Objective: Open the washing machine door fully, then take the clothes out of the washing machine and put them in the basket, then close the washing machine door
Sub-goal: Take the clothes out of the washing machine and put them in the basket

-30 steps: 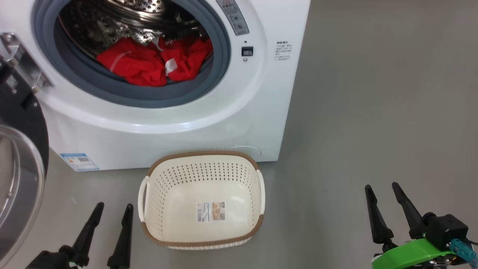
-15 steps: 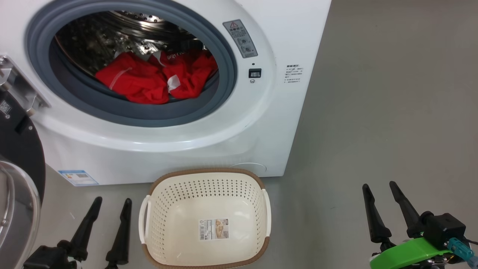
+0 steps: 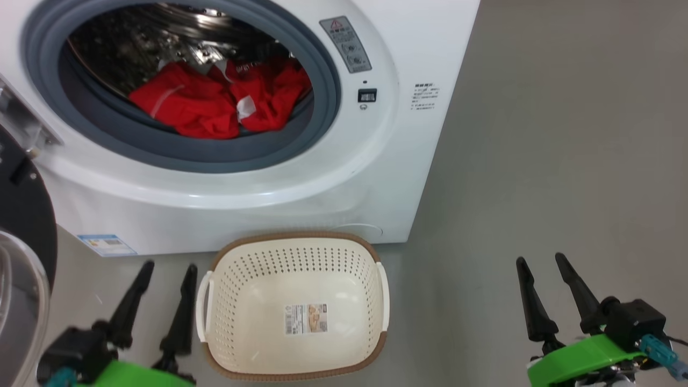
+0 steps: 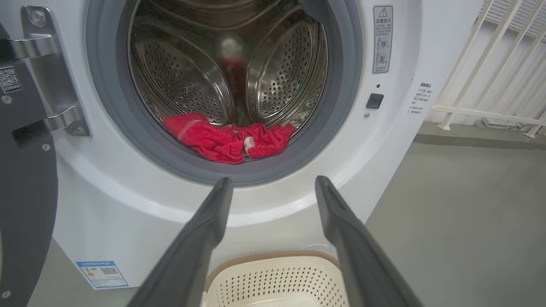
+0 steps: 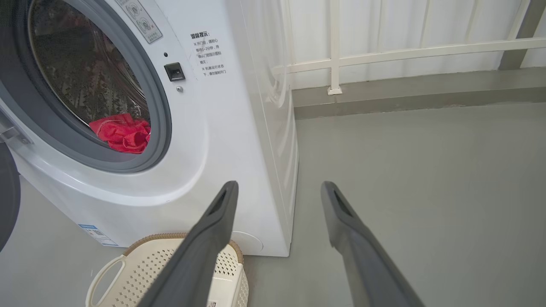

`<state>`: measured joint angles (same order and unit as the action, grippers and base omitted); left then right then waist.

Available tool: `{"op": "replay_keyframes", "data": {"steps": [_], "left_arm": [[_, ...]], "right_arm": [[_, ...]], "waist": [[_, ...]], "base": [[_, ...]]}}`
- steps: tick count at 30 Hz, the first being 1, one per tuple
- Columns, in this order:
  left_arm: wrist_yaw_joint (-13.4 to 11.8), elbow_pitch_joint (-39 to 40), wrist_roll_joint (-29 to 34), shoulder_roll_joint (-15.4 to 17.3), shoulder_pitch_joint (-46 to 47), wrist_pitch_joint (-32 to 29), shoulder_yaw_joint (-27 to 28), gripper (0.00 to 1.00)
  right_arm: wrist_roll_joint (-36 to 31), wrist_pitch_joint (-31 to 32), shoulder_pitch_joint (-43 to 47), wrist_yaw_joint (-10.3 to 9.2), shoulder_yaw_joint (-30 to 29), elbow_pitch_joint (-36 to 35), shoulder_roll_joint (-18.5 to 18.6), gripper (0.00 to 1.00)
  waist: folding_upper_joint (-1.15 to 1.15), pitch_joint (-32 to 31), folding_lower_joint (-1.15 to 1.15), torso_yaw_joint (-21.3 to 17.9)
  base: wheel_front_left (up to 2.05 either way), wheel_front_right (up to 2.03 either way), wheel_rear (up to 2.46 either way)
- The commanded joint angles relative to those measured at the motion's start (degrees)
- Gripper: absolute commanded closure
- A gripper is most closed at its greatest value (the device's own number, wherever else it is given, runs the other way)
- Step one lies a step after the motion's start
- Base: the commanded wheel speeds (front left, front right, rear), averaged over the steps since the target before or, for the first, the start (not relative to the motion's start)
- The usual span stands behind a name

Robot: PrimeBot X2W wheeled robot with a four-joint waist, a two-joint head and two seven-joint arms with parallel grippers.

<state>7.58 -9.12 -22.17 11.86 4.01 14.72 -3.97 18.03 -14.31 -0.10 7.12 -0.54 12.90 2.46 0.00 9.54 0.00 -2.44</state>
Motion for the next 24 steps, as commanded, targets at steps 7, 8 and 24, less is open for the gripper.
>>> {"op": "replay_keyframes", "data": {"steps": [7, 8, 24], "left_arm": [[-0.1, -4.5, 1.2, 3.1, 12.0, 0.3, -0.4, 0.0], [-0.1, -5.8, 1.2, 3.3, 13.8, 0.3, -0.8, 0.0], [-0.4, -33.8, 2.1, 6.2, 47.2, -3.3, -9.5, 0.0]], "right_arm": [[1.2, -0.7, -4.3, 0.36, 2.3, -2.0, 0.4, 0.0], [1.4, -0.7, -4.7, 0.36, 2.4, -2.1, 0.4, 0.0], [3.6, -0.7, -10.7, 0.36, 4.2, -3.2, 0.4, 0.0]], "waist": [[0.0, 5.4, 0.0, -1.0], [0.0, 6.1, 0.0, -1.1], [0.0, 16.5, 0.0, -2.3]], "base": [[0.0, 0.0, 0.0], [0.0, 0.0, 0.0], [0.0, 0.0, 0.0]]}}
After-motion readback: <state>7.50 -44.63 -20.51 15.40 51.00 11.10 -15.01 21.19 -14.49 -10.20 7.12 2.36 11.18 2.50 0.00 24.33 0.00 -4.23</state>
